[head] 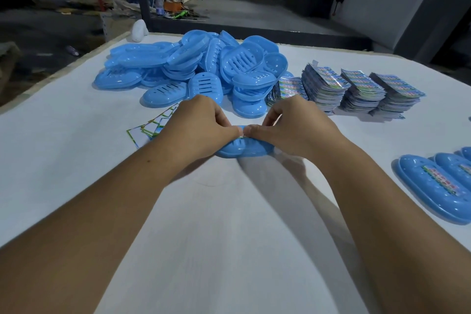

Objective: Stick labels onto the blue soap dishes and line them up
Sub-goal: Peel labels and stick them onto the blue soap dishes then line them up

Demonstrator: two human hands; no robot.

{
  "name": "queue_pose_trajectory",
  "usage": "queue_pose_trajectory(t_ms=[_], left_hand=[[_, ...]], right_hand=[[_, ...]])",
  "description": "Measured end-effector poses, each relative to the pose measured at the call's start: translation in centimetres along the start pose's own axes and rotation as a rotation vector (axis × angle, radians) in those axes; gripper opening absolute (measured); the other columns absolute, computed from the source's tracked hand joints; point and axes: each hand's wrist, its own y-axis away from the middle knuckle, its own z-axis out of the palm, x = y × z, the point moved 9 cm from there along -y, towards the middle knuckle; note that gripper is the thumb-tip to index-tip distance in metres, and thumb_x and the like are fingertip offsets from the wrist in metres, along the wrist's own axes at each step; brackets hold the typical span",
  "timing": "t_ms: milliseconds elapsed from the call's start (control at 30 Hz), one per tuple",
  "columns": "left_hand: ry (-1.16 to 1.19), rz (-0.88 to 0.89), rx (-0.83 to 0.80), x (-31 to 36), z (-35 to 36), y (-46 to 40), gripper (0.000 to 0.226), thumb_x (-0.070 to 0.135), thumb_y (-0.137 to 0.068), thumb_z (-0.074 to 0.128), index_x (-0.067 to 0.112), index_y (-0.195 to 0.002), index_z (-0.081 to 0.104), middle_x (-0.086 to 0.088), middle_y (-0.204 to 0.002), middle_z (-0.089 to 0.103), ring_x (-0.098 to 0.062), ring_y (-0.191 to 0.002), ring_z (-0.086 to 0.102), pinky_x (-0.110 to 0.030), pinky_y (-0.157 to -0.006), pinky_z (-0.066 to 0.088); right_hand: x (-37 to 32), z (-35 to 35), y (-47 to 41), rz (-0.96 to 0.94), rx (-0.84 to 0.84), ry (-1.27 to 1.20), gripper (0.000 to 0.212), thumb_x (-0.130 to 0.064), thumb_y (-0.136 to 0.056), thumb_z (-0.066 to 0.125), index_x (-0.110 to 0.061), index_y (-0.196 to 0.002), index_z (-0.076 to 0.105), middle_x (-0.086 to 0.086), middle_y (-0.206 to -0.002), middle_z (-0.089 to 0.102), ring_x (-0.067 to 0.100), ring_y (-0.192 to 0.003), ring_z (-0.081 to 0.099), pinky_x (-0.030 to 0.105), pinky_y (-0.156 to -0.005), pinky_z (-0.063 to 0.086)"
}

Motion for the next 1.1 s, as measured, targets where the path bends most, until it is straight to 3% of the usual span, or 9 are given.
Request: queue_pose_trajectory(t_ms=[200,367,433,500,567,633,800,967,1100], left_hand=[[0.031,-0.032,0.027,-0.7,-0.3,-0.2,0.025,0.043,-0.067,0.087,0.027,-0.059,0.070,0.020,-0.060,0.068,-0.001,-0.062,0.064,-0.024,-0.054,0.046],[0.025,-0.049,0.042,-1.3,-0.6,-0.5,0.015,0.034,-0.074,0.079,0.028,-0.074,0.065,0.009,-0.071,0.069,-0.007,-0.069,0.065,-0.025,-0.055,0.042],[0.028,-0.037,0.037,-1.3,-0.7,-0.6,0.011,0.031,-0.077,0.074,0.030,-0.078,0.064,0.005,-0.075,0.069,-0.010,-0.071,0.065,-0.027,-0.058,0.045],[0.044,-0.029,0.044,-1.2,-0.9,-0.7,0.007,0.029,-0.079,0.070,0.031,-0.080,0.063,0.001,-0.079,0.070,-0.014,-0.073,0.066,-0.030,-0.064,0.051],[0.054,-0.022,0.060,-1.1,-1.1,-0.7,0.005,0.029,-0.080,0.067,0.032,-0.081,0.063,0.001,-0.080,0.069,-0.016,-0.073,0.065,-0.032,-0.065,0.051],[0.052,0.001,0.078,-0.9,-1.2,-0.6,0.006,0.029,-0.082,0.067,0.032,-0.081,0.062,0.003,-0.075,0.066,-0.017,-0.070,0.063,-0.032,-0.061,0.046],[0.042,0.042,0.126,-0.5,-1.4,-0.5,0.005,0.031,-0.084,0.069,0.030,-0.081,0.064,0.010,-0.059,0.058,-0.014,-0.060,0.053,-0.031,-0.057,0.037],[0.003,0.093,0.134,-0.2,-1.5,-0.5,0.006,0.034,-0.082,0.068,0.032,-0.078,0.064,0.011,-0.057,0.061,-0.013,-0.064,0.059,-0.032,-0.060,0.042],[-0.021,0.143,0.118,0.1,-1.0,-0.3,0.021,0.057,-0.072,0.061,0.037,-0.077,0.065,0.027,-0.061,0.063,-0.009,-0.064,0.061,-0.034,-0.062,0.047]], right_hand=[[0.8,1.4,-0.4,0.020,-0.158,-0.274,0.031,-0.045,-0.078,0.082,-0.020,-0.070,0.066,-0.005,-0.051,0.063,0.004,-0.034,0.046,0.024,-0.048,0.040],[1.1,1.2,-0.6,0.001,-0.173,-0.350,0.018,-0.033,-0.084,0.077,-0.017,-0.076,0.072,-0.011,-0.055,0.062,0.001,-0.042,0.047,0.024,-0.051,0.041],[0.3,0.9,-0.5,-0.107,-0.163,-0.303,0.015,-0.034,-0.086,0.075,-0.020,-0.082,0.075,-0.011,-0.071,0.070,-0.002,-0.056,0.054,0.024,-0.060,0.045],[-0.6,1.4,0.1,-0.166,-0.233,-0.285,0.026,-0.047,-0.082,0.079,-0.029,-0.100,0.074,-0.017,-0.099,0.070,-0.006,-0.083,0.061,0.019,-0.071,0.050],[-1.3,2.3,0.9,-0.200,-0.323,-0.308,0.058,-0.052,-0.074,0.085,-0.033,-0.126,0.066,-0.019,-0.120,0.065,0.000,-0.107,0.060,0.023,-0.089,0.053],[-2.1,2.7,1.7,-0.237,-0.350,-0.302,0.077,-0.051,-0.067,0.089,-0.033,-0.135,0.059,-0.019,-0.122,0.062,0.002,-0.111,0.060,0.025,-0.090,0.052],[-1.9,1.7,2.8,-0.207,-0.208,-0.215,0.079,-0.059,-0.067,0.085,-0.032,-0.136,0.057,-0.013,-0.113,0.062,0.005,-0.094,0.060,0.020,-0.076,0.043],[1.8,-1.8,5.6,-0.088,0.009,-0.058,0.075,-0.065,-0.072,0.073,-0.028,-0.135,0.058,-0.003,-0.126,0.059,0.017,-0.114,0.055,0.031,-0.094,0.046],[5.7,-4.9,8.6,0.041,0.144,0.223,0.075,-0.071,-0.075,0.058,-0.028,-0.137,0.057,0.000,-0.122,0.057,0.026,-0.111,0.051,0.039,-0.097,0.041]])
